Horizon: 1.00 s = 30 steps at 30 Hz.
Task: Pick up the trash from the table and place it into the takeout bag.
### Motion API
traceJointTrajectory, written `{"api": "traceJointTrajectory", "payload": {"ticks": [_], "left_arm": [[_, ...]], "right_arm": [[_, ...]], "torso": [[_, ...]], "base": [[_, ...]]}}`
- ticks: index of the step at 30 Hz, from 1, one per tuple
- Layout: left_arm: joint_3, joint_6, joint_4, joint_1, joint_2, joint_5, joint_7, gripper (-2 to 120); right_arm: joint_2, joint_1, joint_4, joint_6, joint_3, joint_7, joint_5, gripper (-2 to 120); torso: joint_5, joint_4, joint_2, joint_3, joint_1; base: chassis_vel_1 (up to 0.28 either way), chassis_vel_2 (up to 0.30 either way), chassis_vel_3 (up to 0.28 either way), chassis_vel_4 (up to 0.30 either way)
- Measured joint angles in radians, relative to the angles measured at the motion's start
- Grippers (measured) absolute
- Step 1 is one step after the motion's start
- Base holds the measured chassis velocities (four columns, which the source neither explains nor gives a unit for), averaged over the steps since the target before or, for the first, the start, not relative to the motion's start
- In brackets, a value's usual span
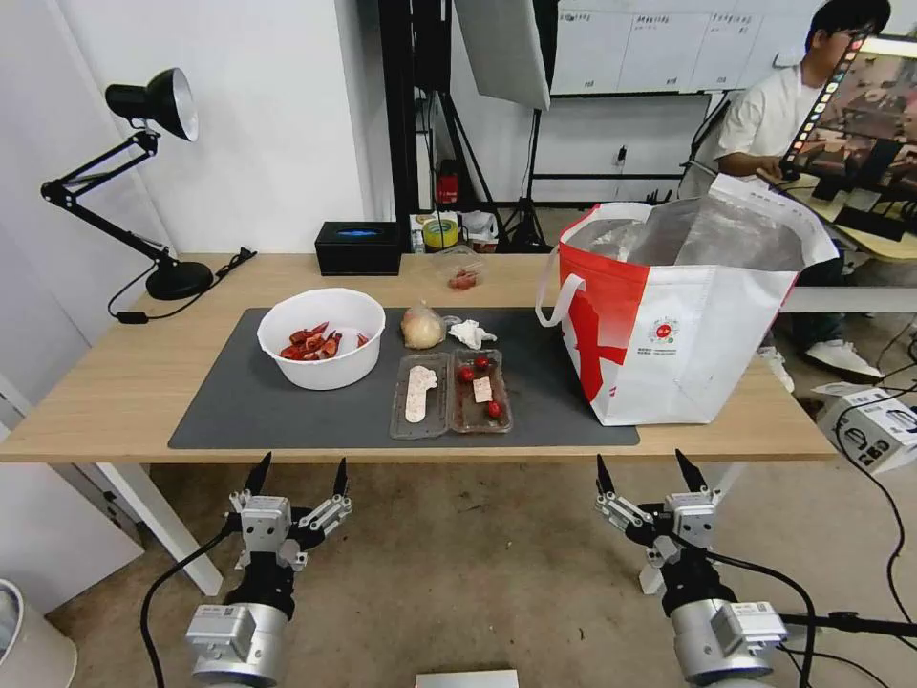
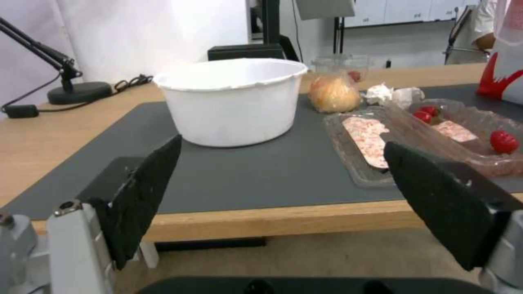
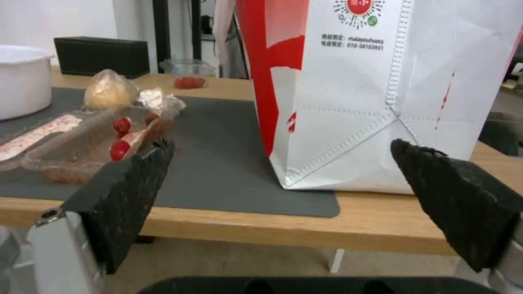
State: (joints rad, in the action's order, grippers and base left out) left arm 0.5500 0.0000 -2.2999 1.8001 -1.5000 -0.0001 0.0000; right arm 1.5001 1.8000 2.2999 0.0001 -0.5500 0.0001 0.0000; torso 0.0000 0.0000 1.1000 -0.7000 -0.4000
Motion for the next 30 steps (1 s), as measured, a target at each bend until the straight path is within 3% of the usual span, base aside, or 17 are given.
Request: {"api": "traceJointTrajectory", "payload": {"ticks": [24, 27, 30], "left_arm": [[0.0, 0.0, 0.0, 0.0, 0.0, 0.0, 0.0, 100], [0.008, 0.001, -0.001, -0.005, -0.003, -0.014, -0.006, 100], [0.075, 0.009, -0.021, -0.045, -0.031, -0.108, -0.06, 100]], "right_arm": [[-0.006, -0.004, 0.0, -0.001, 0.0, 0.0, 0.005, 100], [-0.062, -0.047, -0.006, -0.022, -0.001, 0.014, 0.05, 100], [-0.148, -0.112, -0.016, -0.055, -0.005, 0.037, 0.12, 100]], "torso": [[0.0, -0.0001, 0.0, 0.0, 0.0], [0.0, -0.0001, 0.0, 0.0, 0.0], [0.0004, 0.0, 0.0, 0.0, 0.0]], "base": [[0.0, 0.0, 0.0, 0.0], [0.0, 0.0, 0.0, 0.0], [0.0, 0.0, 0.0, 0.0]]}}
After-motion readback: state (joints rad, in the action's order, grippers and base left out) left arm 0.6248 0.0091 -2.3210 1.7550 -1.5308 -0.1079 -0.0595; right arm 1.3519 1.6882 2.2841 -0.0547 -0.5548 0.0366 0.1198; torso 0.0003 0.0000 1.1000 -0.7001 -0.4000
